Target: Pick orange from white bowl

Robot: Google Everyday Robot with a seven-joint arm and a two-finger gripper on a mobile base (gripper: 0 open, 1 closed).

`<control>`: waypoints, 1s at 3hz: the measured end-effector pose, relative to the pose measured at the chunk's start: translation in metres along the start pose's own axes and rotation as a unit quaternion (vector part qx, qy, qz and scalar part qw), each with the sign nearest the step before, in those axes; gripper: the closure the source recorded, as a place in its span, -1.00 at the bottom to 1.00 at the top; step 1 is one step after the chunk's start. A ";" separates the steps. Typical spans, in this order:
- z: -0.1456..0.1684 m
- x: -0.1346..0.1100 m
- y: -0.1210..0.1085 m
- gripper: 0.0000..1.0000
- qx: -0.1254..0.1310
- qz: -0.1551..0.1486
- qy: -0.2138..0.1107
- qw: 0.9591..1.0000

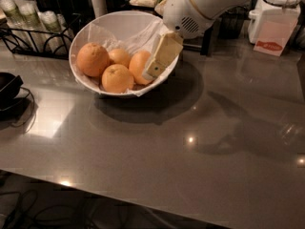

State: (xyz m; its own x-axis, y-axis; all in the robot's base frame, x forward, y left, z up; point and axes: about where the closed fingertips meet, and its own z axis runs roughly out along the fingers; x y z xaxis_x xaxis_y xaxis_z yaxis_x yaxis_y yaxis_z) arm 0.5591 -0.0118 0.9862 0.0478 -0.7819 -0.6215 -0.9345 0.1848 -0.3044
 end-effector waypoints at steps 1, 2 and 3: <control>0.040 -0.022 0.000 -1.00 -0.030 0.010 -0.052 0.998; 0.073 -0.043 -0.001 -1.00 -0.063 0.015 -0.087 0.994; 0.073 -0.043 -0.001 -1.00 -0.063 0.015 -0.088 0.994</control>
Offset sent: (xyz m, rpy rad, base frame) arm 0.0394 0.1160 -0.0322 0.2513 0.1317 0.1717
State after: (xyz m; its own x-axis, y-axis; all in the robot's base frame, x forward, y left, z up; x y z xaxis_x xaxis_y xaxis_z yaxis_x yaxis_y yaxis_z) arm 0.5839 0.0655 0.9605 0.0693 -0.6595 -0.7485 -0.9728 0.1216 -0.1973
